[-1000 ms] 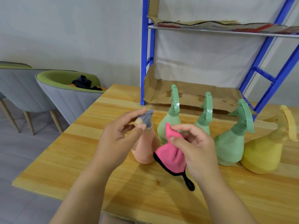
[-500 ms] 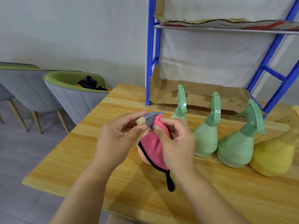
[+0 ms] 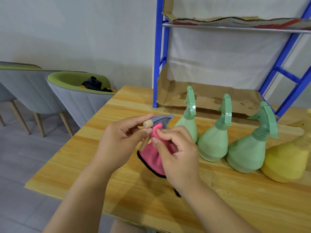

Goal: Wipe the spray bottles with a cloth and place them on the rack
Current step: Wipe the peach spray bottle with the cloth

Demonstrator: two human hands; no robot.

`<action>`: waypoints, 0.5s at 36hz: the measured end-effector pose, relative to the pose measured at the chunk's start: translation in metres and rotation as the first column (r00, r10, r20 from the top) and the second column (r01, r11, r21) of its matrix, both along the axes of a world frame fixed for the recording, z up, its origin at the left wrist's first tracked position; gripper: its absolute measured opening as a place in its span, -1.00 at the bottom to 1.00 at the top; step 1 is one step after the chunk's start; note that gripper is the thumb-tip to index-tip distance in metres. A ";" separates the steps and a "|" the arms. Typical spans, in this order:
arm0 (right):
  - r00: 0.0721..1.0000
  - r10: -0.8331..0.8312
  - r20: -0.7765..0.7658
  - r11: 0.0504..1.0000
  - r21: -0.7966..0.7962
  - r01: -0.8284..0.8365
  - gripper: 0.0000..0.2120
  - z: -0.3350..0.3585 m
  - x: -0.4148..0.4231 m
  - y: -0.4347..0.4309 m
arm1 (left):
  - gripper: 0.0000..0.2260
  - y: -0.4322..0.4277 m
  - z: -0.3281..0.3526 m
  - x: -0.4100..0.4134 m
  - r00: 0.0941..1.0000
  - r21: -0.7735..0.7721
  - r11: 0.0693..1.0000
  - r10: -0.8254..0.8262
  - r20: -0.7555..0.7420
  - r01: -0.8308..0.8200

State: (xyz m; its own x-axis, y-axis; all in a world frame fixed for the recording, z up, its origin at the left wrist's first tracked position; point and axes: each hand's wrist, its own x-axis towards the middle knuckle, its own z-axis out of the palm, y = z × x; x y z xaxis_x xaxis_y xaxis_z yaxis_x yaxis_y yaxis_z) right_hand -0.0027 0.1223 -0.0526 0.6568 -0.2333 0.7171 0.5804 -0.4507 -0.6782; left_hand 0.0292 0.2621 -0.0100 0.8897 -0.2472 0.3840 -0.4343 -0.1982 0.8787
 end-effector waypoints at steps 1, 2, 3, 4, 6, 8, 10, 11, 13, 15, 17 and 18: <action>1.000 0.007 -0.003 1.000 -0.008 -0.007 -0.90 -0.005 -0.001 0.001 | -0.66 0.000 0.000 0.000 1.000 0.005 1.000 0.006 0.006 -0.006; 1.000 0.021 -0.009 0.999 -0.025 -0.021 -0.91 -0.011 -0.001 0.002 | -0.66 0.000 0.000 0.001 1.000 0.004 1.000 0.010 0.008 -0.010; 0.999 0.042 -0.016 0.998 -0.048 -0.043 -0.92 -0.016 -0.003 0.003 | -0.66 0.000 0.000 0.001 1.000 -0.002 1.000 0.012 0.008 -0.012; 0.997 0.067 -0.024 0.995 -0.068 -0.069 -0.92 -0.021 -0.004 0.005 | -0.65 0.000 0.000 0.001 1.000 -0.004 1.000 0.013 0.009 -0.013; 0.995 0.097 -0.031 0.991 -0.091 -0.099 -0.91 -0.026 -0.006 0.008 | -0.65 -0.001 0.000 0.001 1.000 -0.003 1.000 0.011 0.013 -0.011; 0.996 0.089 -0.022 0.992 -0.089 -0.091 -0.91 -0.025 -0.006 0.008 | -0.66 -0.001 -0.001 0.001 1.000 -0.011 1.000 0.008 0.022 -0.007; 0.999 0.040 -0.013 0.997 -0.067 -0.041 -0.92 -0.020 -0.005 0.005 | -0.67 -0.003 -0.004 0.000 1.000 -0.019 1.000 0.007 0.026 -0.007; 1.000 0.006 -0.021 0.999 -0.045 -0.007 -0.92 -0.017 -0.005 0.002 | -0.69 -0.004 -0.005 0.000 1.000 -0.030 1.000 0.005 0.025 -0.004; 0.997 -0.044 -0.058 0.999 0.022 0.045 -0.89 -0.011 -0.005 -0.003 | -0.73 -0.008 -0.008 -0.001 1.000 -0.061 0.998 -0.001 0.023 0.002; 0.992 -0.081 -0.099 0.992 0.087 0.090 -0.85 -0.004 -0.006 -0.009 | -0.73 -0.012 -0.011 -0.001 1.000 -0.068 0.998 0.001 0.010 0.000; 0.984 -0.109 -0.138 0.982 0.141 0.128 -0.80 0.000 -0.006 -0.013 | -0.70 -0.015 -0.013 0.000 1.000 -0.058 0.998 -0.016 -0.003 0.016; 0.981 -0.116 -0.157 0.978 0.151 0.140 -0.76 0.000 -0.006 -0.015 | -0.70 -0.017 -0.014 0.000 0.999 -0.032 0.999 -0.036 0.009 0.036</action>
State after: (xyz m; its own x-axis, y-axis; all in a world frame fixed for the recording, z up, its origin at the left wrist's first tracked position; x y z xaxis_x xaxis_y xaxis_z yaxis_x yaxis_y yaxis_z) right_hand -0.0087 0.1074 -0.0528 0.7091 -0.4270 0.5611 0.4134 -0.3929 -0.8214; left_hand 0.0290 0.2453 -0.0236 0.8773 -0.2661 0.3993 -0.4476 -0.1539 0.8809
